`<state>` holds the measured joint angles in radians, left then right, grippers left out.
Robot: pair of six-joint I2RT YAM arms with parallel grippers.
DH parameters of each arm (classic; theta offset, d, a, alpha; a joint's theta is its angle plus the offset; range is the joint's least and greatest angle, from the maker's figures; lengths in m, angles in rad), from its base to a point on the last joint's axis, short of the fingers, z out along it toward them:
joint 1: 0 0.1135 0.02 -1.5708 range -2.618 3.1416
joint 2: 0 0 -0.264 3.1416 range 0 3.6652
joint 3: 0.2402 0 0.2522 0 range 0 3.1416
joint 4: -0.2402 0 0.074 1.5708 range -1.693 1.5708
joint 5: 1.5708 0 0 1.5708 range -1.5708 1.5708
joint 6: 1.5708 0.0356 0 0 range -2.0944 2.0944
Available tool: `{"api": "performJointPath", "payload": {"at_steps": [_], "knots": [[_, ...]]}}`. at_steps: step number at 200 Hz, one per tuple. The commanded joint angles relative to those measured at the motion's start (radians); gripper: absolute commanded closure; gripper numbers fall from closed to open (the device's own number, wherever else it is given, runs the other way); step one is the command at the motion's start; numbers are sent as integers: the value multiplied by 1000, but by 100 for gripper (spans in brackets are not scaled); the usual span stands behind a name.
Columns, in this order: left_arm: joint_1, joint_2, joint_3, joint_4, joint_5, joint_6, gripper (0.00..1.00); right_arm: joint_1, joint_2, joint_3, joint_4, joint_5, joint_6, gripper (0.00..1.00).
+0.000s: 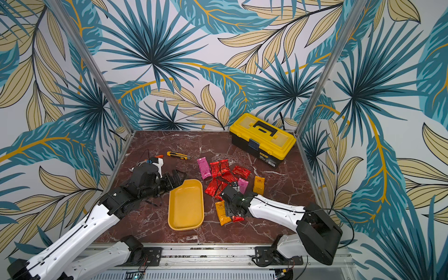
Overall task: Take the tea bags out of the storage box
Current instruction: Place the tea bag at the center of the board, then reset both arms
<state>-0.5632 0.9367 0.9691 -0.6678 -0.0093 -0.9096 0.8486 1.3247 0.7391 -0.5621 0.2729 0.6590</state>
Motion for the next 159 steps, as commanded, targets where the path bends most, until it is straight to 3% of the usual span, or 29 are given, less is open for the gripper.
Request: {"api": "performJointPath", "payload": {"at_steps": [1,33,50,63,80,86,112,128,159], "knots": [[13,26,149,-108,-126,129,0,-2,-88,62,-34,90,-28,19],[15,75,282,-150,-257,266,3,-2,-215,172,-37,327,-84,15],[14,30,232,9,-355,327,0,-2,-266,217,48,529,-131,11],[14,-27,167,172,-368,440,0,-2,-275,243,173,607,-257,1],[16,-85,63,380,-432,545,0,-2,-265,251,353,696,-395,9],[19,-93,26,473,-466,580,0,-2,-263,244,431,726,-453,3],[85,-70,-152,683,-592,652,0,-74,-227,212,658,741,-706,0],[167,-31,-273,720,-615,629,0,-183,-218,114,771,684,-724,1],[308,8,-478,752,-644,527,0,-375,-152,-121,926,690,-706,1]]}}
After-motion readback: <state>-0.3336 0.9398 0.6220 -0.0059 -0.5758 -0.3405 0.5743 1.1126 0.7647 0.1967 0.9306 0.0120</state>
